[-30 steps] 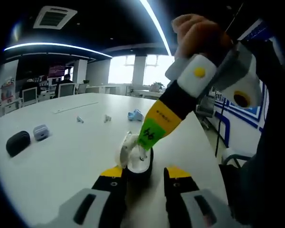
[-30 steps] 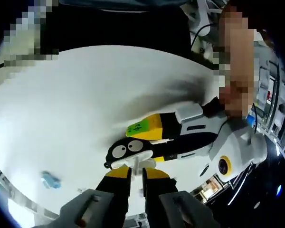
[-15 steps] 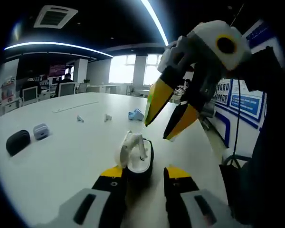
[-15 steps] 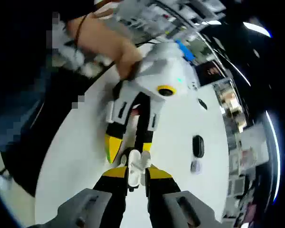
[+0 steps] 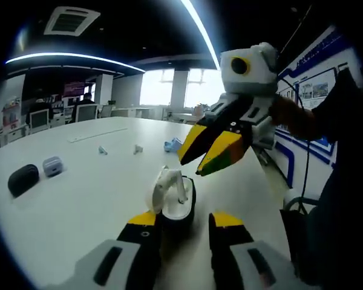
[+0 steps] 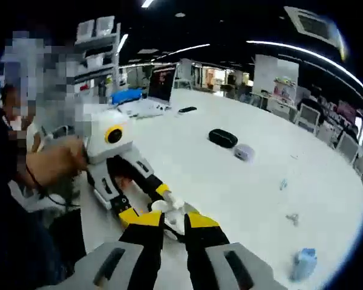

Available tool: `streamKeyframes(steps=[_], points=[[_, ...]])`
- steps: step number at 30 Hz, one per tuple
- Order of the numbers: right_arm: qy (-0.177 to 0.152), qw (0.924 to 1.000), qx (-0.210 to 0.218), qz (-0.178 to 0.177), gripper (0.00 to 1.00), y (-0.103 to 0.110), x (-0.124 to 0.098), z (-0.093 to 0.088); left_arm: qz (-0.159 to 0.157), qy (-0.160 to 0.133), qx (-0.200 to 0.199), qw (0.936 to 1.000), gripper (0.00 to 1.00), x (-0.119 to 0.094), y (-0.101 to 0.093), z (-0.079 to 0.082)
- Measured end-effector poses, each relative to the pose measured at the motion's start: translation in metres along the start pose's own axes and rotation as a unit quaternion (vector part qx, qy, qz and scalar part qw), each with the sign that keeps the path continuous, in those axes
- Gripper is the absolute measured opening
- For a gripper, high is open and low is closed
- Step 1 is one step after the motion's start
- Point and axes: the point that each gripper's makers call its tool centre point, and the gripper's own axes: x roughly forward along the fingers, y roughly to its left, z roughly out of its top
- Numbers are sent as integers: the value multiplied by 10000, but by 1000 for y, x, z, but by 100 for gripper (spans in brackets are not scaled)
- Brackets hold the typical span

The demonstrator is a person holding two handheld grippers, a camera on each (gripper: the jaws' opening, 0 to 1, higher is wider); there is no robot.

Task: Pick up the earbuds from the table and place the earbuds into the earbud case

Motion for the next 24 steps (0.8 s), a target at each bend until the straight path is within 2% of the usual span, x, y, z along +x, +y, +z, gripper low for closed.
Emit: streamKeyframes(steps=[2,4,9,14,18,24], points=[[-187,9984,514,146,13,6,4,0,0,2,6,10000,33,0,0,0],[-256,9965,761,246,13,10,8,-1,-4,13,13,10000,33,1,0,0],[-342,9960,807,156,13,8,14,2,-18,28,20,10000,33,1,-1,0],[-350,9971,653,176,6,10,17,3,-20,42,32,10000,33,1,-1,-1],[-326,9985,386,199,5,13,16,1,-22,51,34,10000,33,1,-1,-1],[-227,9986,-409,228,5,19,14,-1,-23,70,44,10000,33,3,-2,-1]])
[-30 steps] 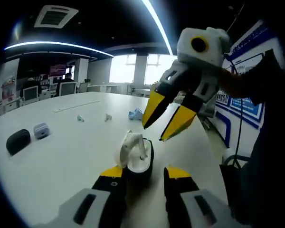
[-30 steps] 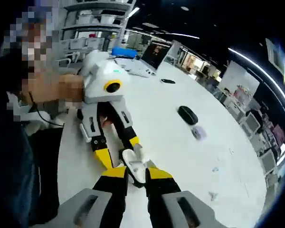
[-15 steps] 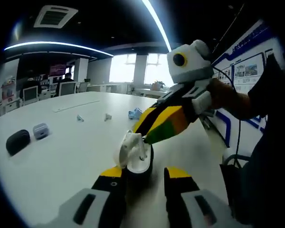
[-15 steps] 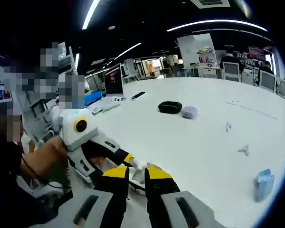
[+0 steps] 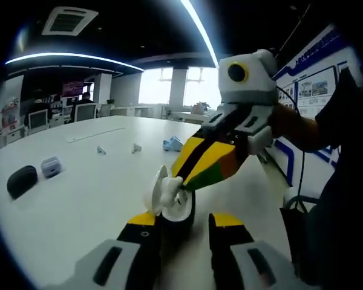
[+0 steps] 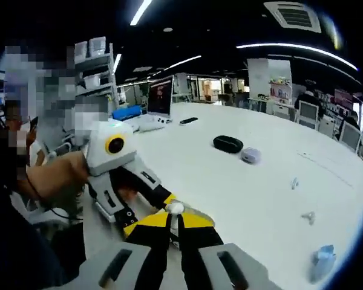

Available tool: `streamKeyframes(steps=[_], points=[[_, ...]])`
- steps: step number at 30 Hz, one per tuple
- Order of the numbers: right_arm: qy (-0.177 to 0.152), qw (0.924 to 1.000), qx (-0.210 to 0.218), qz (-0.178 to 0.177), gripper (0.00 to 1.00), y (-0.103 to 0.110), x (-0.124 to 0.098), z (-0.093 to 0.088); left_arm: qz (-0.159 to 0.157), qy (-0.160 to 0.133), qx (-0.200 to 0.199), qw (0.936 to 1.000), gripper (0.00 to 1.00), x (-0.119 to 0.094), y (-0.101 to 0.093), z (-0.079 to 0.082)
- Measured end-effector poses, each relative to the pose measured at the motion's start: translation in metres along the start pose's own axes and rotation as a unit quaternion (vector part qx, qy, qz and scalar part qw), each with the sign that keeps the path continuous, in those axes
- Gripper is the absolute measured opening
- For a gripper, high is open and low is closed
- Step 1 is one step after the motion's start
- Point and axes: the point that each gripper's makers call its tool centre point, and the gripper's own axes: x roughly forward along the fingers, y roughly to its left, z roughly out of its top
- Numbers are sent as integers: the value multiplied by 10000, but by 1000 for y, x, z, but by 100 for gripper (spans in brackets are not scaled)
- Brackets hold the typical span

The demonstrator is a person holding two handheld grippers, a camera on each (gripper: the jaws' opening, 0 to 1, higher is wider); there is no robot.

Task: Pick up the earbuds from the table and place the earbuds into the earbud case

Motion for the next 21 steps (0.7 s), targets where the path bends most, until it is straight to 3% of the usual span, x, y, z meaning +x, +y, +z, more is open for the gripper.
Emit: streamKeyframes(steps=[2,6,16,21], points=[[58,9996,-291,36,5,2,-1,-2,-1,9,1,10000,33,1,0,0],[154,9991,-404,43,5,-1,-2,-5,2,13,-5,10000,33,1,0,0],[264,9988,-398,98,8,-4,-4,-13,4,39,1,10000,33,2,1,0],[121,9997,-225,44,12,-9,-13,-12,1,31,-22,10000,33,1,1,0]])
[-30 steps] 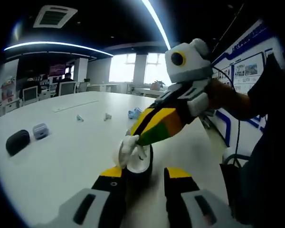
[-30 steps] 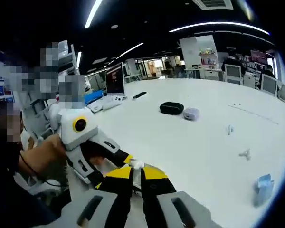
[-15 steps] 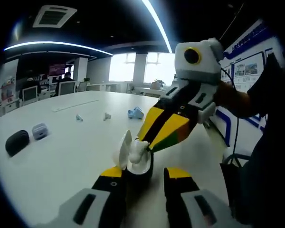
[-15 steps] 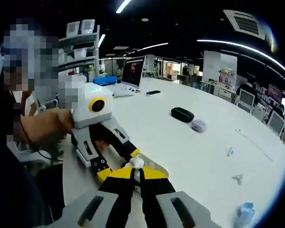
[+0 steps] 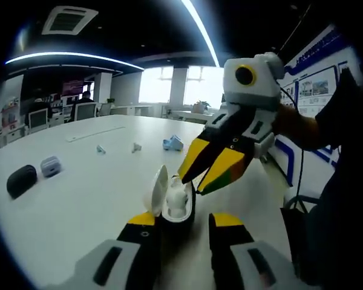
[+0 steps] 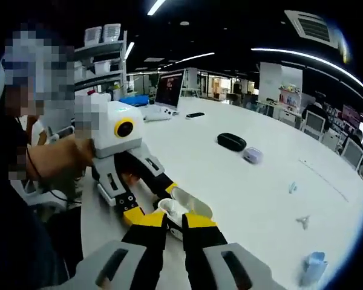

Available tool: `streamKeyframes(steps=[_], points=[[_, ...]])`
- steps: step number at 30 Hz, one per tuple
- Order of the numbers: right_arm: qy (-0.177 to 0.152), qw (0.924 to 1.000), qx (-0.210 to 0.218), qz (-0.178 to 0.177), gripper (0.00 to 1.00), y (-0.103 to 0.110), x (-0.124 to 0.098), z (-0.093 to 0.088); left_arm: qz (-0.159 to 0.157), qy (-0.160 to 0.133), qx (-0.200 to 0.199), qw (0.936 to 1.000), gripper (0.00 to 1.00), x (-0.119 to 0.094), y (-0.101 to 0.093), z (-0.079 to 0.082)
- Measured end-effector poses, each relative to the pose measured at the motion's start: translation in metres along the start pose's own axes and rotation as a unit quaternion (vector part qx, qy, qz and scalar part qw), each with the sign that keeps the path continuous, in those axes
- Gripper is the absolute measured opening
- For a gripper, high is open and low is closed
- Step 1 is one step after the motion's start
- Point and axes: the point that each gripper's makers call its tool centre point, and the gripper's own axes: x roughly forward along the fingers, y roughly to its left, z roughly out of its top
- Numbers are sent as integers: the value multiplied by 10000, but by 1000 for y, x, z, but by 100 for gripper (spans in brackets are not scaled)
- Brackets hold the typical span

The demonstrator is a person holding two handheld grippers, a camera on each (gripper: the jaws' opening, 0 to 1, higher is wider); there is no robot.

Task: Pick up the earbuds from the table and place the earbuds into the earbud case

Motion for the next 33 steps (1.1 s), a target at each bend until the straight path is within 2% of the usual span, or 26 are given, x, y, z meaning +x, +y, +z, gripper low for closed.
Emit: streamKeyframes(steps=[4,11,13,17,19,21,23,27,33], points=[[-75,9997,127,-186,17,-16,-14,-2,7,-12,-27,10000,34,-1,-1,-1],[-72,9960,227,-856,19,-75,-49,-5,52,-7,-71,10000,36,-1,1,-1],[14,9943,214,-1044,20,-93,-57,-8,83,-5,-87,9999,36,-1,2,-2],[391,9875,-33,-1523,20,-141,-67,-18,111,-15,-116,9999,36,-2,3,-2],[610,9848,-123,-1624,22,-159,-66,-23,129,-1,-121,9998,36,-2,4,-4],[650,9850,-65,-1595,23,-170,-60,-23,120,2,-129,9998,36,-2,3,-4],[770,9857,175,-1486,23,-181,-53,-26,114,-4,-131,9998,36,-2,2,-4],[1000,9836,230,-1486,23,-202,-39,-31,107,26,-114,9999,36,-2,1,-6],[1198,9829,285,-1371,21,-216,-24,-36,135,11,-153,9998,36,-2,2,-6]])
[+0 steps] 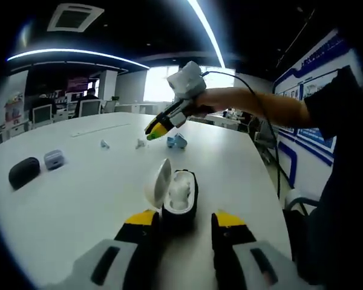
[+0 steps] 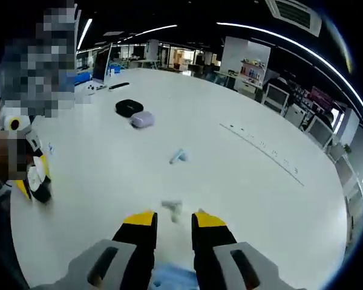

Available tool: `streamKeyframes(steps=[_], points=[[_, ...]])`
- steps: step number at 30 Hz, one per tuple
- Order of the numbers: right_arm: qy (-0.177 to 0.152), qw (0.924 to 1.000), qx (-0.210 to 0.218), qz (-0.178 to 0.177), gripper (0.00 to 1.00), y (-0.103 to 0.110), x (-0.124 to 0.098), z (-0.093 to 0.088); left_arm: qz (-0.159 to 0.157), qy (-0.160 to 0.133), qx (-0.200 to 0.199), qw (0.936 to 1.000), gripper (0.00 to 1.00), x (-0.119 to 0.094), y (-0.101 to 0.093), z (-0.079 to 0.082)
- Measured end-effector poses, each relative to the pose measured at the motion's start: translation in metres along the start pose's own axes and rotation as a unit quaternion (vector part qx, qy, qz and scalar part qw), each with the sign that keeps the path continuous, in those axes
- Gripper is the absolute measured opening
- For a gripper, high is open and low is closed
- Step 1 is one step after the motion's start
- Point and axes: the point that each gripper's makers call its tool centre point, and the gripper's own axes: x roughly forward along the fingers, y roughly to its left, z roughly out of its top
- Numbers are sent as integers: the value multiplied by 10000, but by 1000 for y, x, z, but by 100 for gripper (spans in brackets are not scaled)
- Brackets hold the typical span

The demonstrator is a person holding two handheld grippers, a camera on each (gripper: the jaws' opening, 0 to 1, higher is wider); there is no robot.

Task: Pick up the earbuds from the table and place the earbuds into the earbud case

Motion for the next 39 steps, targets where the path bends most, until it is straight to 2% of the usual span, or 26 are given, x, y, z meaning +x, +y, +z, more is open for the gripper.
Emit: streamKeyframes(steps=[7,18,21,23,39], points=[[205,9997,10,124,19,-7,14,-6,9,29,11,10000,36,1,-1,-1],[170,9993,-174,280,13,-11,23,-6,15,16,-16,10000,36,1,-1,-1],[167,9991,-248,294,11,-9,23,-5,16,15,-23,10000,36,1,-1,-1],[178,9988,-327,303,6,-8,23,-5,16,15,-27,10000,36,1,-1,-1],[99,9984,-436,350,5,-1,17,-3,5,13,-36,10000,36,1,-1,-1]])
